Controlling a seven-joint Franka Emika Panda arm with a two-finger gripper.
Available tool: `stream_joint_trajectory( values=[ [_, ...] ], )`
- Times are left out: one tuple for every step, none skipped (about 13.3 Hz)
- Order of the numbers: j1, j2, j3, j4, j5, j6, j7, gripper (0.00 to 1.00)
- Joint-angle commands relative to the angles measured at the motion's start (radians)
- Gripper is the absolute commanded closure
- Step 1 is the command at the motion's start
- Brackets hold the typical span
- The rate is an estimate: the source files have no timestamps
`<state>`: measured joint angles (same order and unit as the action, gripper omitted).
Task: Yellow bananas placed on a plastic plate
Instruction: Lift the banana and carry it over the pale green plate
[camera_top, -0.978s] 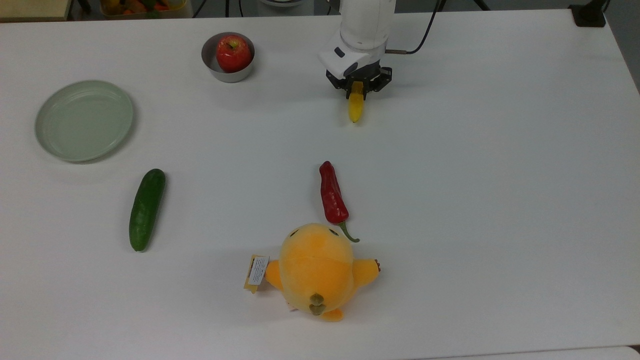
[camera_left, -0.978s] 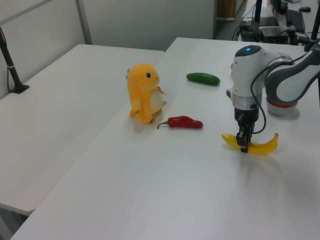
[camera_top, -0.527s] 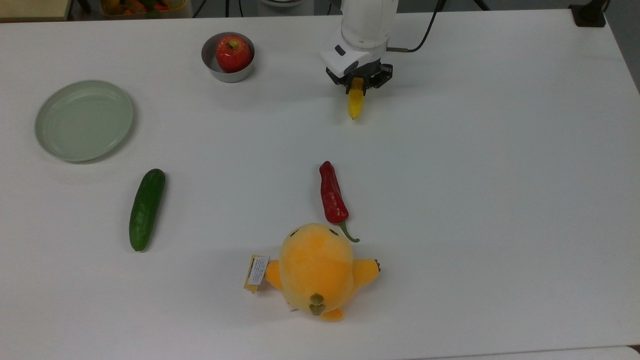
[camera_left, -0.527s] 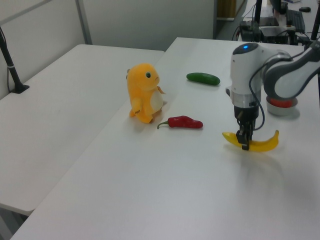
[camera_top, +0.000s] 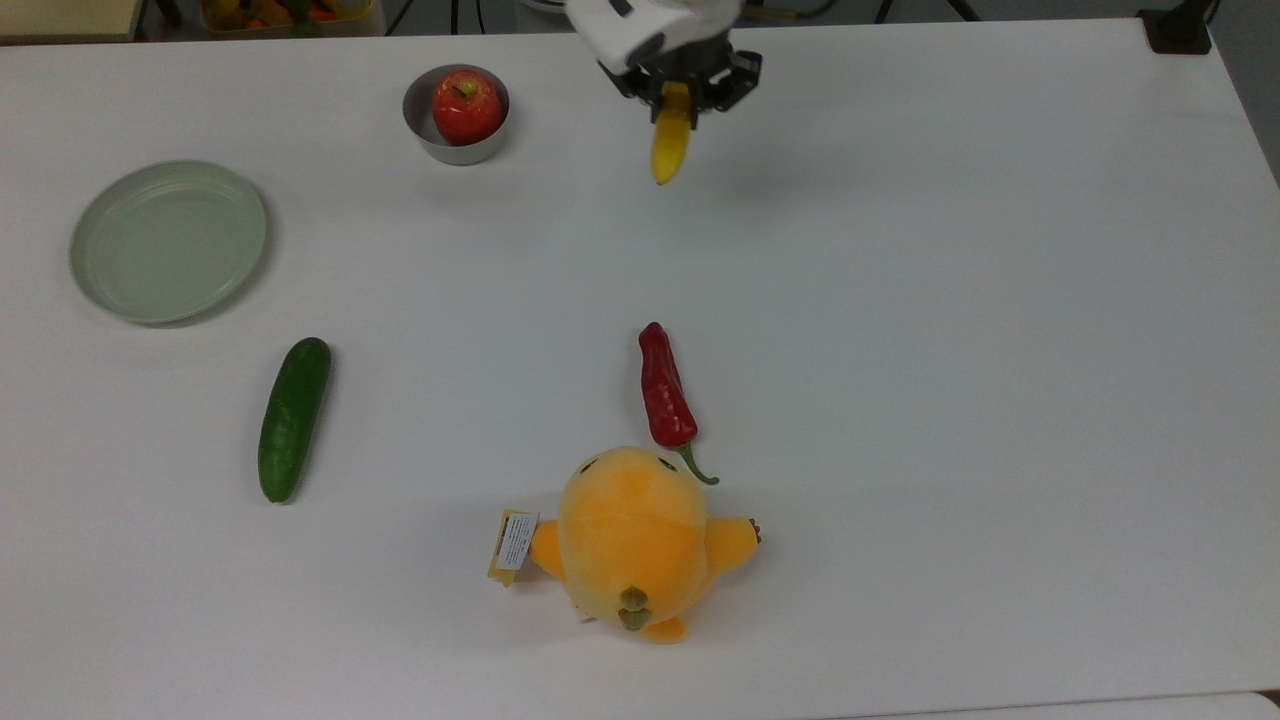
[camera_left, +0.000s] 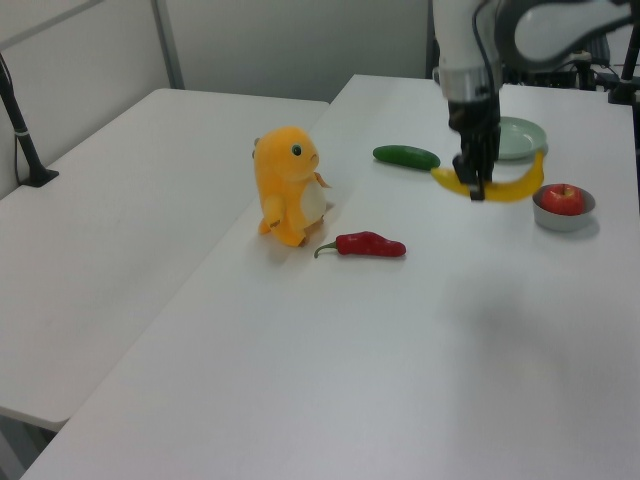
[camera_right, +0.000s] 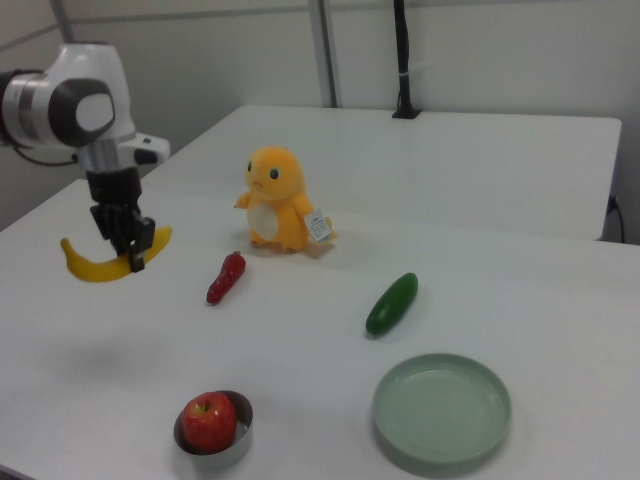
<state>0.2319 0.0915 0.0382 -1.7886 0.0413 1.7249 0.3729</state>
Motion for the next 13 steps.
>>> stream_joint_trajectory(
  values=[
    [-0.094, -0.002, -0.011, 0.100, 0.000, -0.079, -0.129, 0.97],
    [-0.120, -0.003, -0.018, 0.107, 0.000, -0.076, -0.164, 0.97],
    [-0.152, 0.002, -0.040, 0.116, 0.000, -0.068, -0.225, 0.97],
    [-0.169, 0.005, -0.055, 0.130, 0.002, -0.067, -0.277, 0.96],
    [-0.189, 0.010, -0.078, 0.144, 0.002, -0.067, -0.345, 0.93],
    [-0.206, 0.014, -0.102, 0.146, 0.005, -0.065, -0.424, 0.93],
    [-0.219, 0.020, -0.128, 0.152, 0.015, -0.061, -0.495, 0.93],
    [-0.233, 0.031, -0.156, 0.159, 0.031, -0.039, -0.549, 0.93],
    [-0.246, 0.040, -0.182, 0.160, 0.046, -0.006, -0.589, 0.93],
    [-0.259, 0.047, -0.204, 0.160, 0.060, 0.039, -0.623, 0.93],
    [-0.279, 0.071, -0.219, 0.160, 0.069, 0.086, -0.650, 0.92],
    [-0.296, 0.092, -0.228, 0.158, 0.075, 0.122, -0.681, 0.91],
    [-0.319, 0.120, -0.236, 0.160, 0.083, 0.154, -0.712, 0.91]
  ],
)
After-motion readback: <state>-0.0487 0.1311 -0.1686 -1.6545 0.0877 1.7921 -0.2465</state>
